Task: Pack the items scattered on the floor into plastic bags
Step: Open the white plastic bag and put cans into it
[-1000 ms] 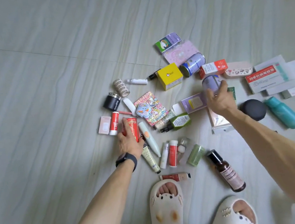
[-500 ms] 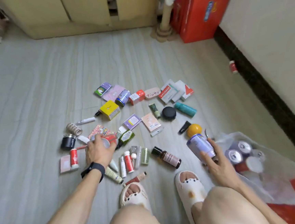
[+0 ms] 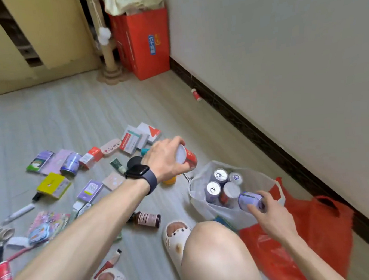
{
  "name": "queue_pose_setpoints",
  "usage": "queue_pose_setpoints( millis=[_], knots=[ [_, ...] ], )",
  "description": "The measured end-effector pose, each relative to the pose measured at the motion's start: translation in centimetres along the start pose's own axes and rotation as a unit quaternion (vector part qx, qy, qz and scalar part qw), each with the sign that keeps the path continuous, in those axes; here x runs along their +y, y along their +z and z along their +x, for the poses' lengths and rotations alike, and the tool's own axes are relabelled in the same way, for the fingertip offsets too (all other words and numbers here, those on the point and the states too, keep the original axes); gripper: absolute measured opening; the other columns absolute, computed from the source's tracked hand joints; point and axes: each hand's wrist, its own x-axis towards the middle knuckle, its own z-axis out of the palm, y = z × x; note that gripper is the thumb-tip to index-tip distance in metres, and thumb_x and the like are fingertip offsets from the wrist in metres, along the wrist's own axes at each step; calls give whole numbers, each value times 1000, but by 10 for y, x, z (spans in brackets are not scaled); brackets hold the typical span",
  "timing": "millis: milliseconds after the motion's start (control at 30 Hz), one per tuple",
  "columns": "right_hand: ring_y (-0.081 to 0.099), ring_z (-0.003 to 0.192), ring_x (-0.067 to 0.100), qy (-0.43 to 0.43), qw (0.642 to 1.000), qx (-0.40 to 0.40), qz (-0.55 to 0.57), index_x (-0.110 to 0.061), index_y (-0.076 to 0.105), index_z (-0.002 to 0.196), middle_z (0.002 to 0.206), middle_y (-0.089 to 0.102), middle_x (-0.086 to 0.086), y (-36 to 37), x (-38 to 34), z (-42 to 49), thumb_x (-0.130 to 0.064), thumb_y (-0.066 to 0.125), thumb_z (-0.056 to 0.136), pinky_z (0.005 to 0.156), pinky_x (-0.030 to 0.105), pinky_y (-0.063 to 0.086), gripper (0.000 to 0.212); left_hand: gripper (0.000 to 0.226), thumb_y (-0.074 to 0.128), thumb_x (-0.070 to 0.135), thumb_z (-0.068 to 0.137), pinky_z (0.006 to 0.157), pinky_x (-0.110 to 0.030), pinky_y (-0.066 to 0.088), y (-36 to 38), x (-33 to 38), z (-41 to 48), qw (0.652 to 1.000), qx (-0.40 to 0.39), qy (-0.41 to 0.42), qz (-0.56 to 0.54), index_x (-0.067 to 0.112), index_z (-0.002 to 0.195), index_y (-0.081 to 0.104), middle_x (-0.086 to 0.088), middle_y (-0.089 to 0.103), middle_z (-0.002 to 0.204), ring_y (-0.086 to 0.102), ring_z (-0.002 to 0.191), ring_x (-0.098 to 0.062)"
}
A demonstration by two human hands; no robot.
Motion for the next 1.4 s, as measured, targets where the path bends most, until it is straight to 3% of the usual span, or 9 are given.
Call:
queue_pose_setpoints(
  millis=[200, 367, 600, 767, 967, 1067, 1167, 1267, 1400],
  knots=[
    [60, 95, 24, -19, 998, -3, -55, -37, 47, 127, 105, 59, 0, 25, 4, 39, -48, 57, 85, 65, 34, 45, 44, 61, 68, 53, 70, 84, -35, 43, 101, 39, 13, 993, -95, -17, -70, 26, 122, 50, -7, 64, 113, 58, 105, -30],
    [63, 97, 29, -30, 998, -39, -43, -38, 38, 130, 111, 59, 4, 53, 9, 50, -54, 54, 87, 72, 38, 53, 49, 61, 69, 53, 71, 82, -34, 42, 164, 40, 19, 984, -135, -50, -103, 23, 120, 50, -8, 62, 114, 57, 106, -29],
    [61, 89, 21, -25, 998, -12, -56, -41, 49, 120, 98, 54, -7, 45, 11, 50, -53, 62, 79, 65, 30, 41, 45, 62, 67, 59, 70, 76, -34, 40, 205, 41, 24, 980, -180, -42, -79, 27, 120, 47, -6, 60, 110, 55, 102, -31],
    [61, 96, 23, -38, 997, -26, -63, -37, 51, 120, 98, 59, -5, 58, 18, 57, -48, 63, 80, 69, 32, 46, 43, 61, 65, 53, 72, 78, -36, 42, 213, 33, 24, 979, -188, -46, -60, 24, 123, 46, -8, 59, 110, 53, 100, -33],
    [62, 101, 27, -50, 991, -110, -58, -30, 55, 121, 100, 70, 4, 83, 7, 70, -48, 63, 81, 72, 32, 44, 45, 58, 65, 47, 75, 88, -40, 45, 222, 33, 19, 978, -190, -58, -67, 21, 123, 47, -9, 56, 116, 49, 105, -34],
    [64, 107, 26, -47, 976, -202, -68, -29, 54, 131, 113, 71, 5, 86, 10, 59, -47, 66, 78, 83, 31, 49, 57, 56, 64, 43, 78, 92, -38, 42, 228, 34, 15, 978, -193, -54, -53, 19, 126, 46, -10, 54, 123, 47, 108, -34],
    [65, 103, 23, -38, 956, -279, -77, -31, 52, 134, 111, 71, 0, 85, 16, 48, -47, 68, 75, 79, 28, 49, 63, 56, 63, 39, 81, 95, -36, 38, 239, 32, 12, 980, -188, -49, -44, 20, 130, 45, -9, 51, 128, 45, 112, -34],
    [65, 102, 22, -29, 965, -256, -55, -31, 53, 132, 111, 71, -1, 80, 21, 43, -47, 69, 76, 77, 26, 47, 61, 51, 62, 34, 86, 92, -38, 42, 253, 33, 6, 979, -191, -51, -39, 25, 133, 43, -6, 45, 133, 43, 115, -33],
    [64, 106, 26, -50, 987, -149, -44, -29, 52, 133, 113, 70, 1, 67, 15, 52, -42, 68, 80, 84, 32, 48, 57, 57, 66, 26, 87, 89, -39, 49, 263, 30, 2, 981, -194, -23, 15, 27, 136, 37, -4, 40, 137, 42, 116, -31]
  ],
)
